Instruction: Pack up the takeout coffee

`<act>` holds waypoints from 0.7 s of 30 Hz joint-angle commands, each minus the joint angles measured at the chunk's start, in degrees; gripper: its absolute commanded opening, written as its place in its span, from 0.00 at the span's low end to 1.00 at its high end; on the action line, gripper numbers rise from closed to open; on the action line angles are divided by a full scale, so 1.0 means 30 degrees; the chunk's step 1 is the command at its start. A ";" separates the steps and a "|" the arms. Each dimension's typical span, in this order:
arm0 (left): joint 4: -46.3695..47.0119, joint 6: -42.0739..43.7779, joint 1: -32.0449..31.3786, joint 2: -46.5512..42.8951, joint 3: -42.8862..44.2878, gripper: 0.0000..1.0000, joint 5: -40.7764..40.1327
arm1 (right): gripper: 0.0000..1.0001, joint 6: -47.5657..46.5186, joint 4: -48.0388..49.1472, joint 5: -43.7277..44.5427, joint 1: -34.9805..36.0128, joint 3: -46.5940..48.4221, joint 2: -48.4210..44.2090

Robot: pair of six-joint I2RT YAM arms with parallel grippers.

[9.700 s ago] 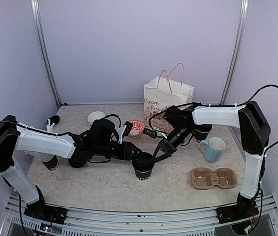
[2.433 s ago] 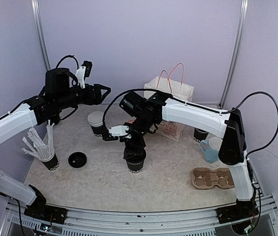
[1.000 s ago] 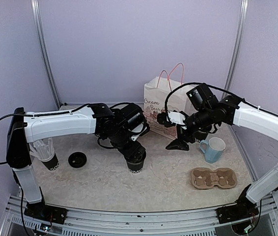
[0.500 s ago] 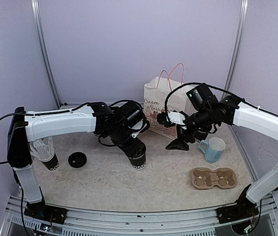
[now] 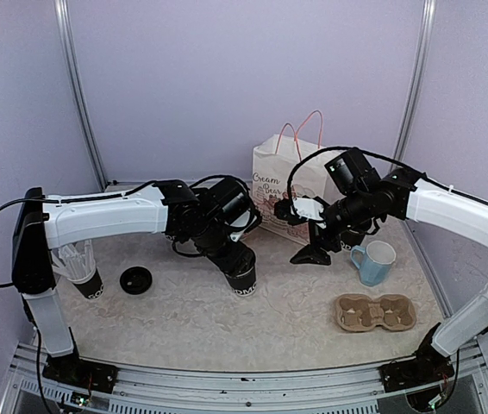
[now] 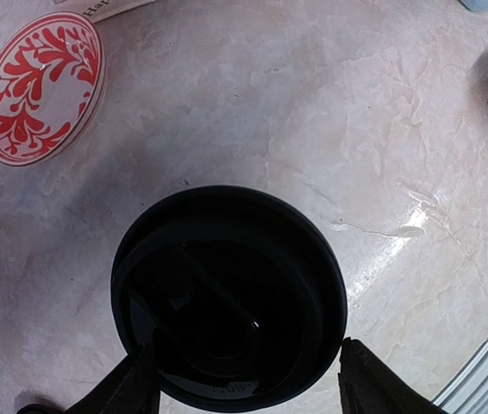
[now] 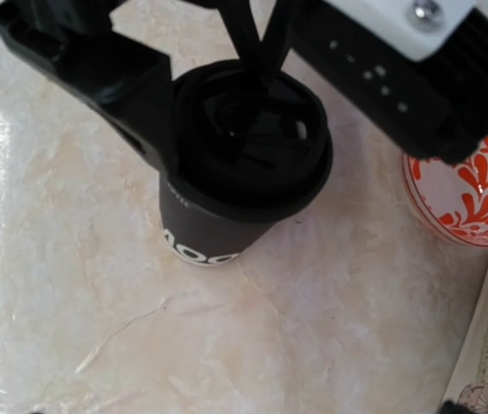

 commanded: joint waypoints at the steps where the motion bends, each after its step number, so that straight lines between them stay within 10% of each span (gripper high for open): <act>1: 0.0801 0.0284 -0.0249 -0.0831 0.0389 0.71 -0.0301 | 0.97 0.0152 -0.0033 -0.0047 -0.0142 0.0301 0.0073; 6: 0.0991 0.0350 -0.0265 -0.0686 0.0346 0.99 -0.0880 | 0.97 0.0160 -0.0068 -0.0035 -0.0120 0.0302 0.0115; 21: 0.1536 0.0623 -0.0094 0.1123 0.1762 0.93 0.1047 | 0.97 0.0101 -0.0021 0.0023 -0.0137 0.0050 0.0058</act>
